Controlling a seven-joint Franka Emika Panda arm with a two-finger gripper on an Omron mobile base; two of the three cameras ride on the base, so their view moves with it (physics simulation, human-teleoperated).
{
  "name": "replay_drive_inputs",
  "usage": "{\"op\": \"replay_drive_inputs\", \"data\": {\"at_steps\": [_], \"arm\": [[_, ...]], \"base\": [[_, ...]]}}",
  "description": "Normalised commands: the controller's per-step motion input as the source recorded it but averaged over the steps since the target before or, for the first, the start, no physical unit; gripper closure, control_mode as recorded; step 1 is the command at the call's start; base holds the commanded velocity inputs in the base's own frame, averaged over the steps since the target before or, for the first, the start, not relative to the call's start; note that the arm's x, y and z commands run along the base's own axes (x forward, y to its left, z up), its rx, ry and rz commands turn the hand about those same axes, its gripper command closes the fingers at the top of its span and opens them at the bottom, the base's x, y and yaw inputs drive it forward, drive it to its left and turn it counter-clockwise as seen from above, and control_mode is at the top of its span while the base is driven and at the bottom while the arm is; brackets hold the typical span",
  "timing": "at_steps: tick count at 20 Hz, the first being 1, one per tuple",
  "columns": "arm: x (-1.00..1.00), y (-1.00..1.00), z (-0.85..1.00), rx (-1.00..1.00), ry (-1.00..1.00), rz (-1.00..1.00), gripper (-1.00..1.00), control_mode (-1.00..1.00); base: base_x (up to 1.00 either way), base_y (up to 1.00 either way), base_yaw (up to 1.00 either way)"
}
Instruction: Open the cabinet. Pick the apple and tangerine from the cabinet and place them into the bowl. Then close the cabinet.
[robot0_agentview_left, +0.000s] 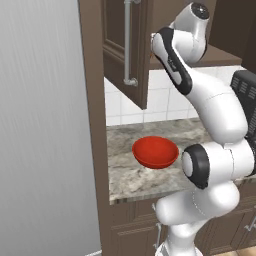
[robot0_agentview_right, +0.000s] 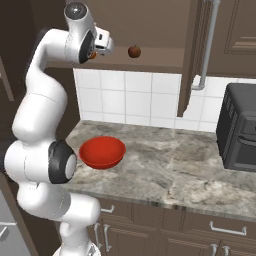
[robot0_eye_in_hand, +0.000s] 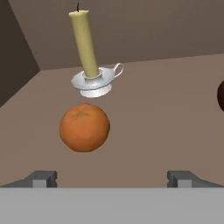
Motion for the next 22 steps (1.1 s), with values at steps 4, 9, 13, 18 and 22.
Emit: {"op": "replay_drive_inputs", "data": {"at_steps": [4, 9, 13, 18, 22], "arm": [[0.71, 0.26, -0.02, 0.03, 0.01, 0.00, -1.00, -1.00], [0.57, 0.23, 0.00, 0.01, 0.03, 0.00, -1.00, -1.00], [0.04, 0.00, 0.00, 0.00, 0.01, 0.00, -1.00, -1.00], [0.00, 0.00, -0.01, 0.04, 0.00, 0.00, -1.00, -1.00], [0.00, 0.00, -0.09, 0.07, 0.00, 0.00, -1.00, -1.00]], "base": [[0.00, 0.00, 0.00], [0.00, 0.00, 0.00], [0.00, 0.00, 0.00], [0.00, 0.00, 0.00], [0.00, 0.00, 0.00]]}}
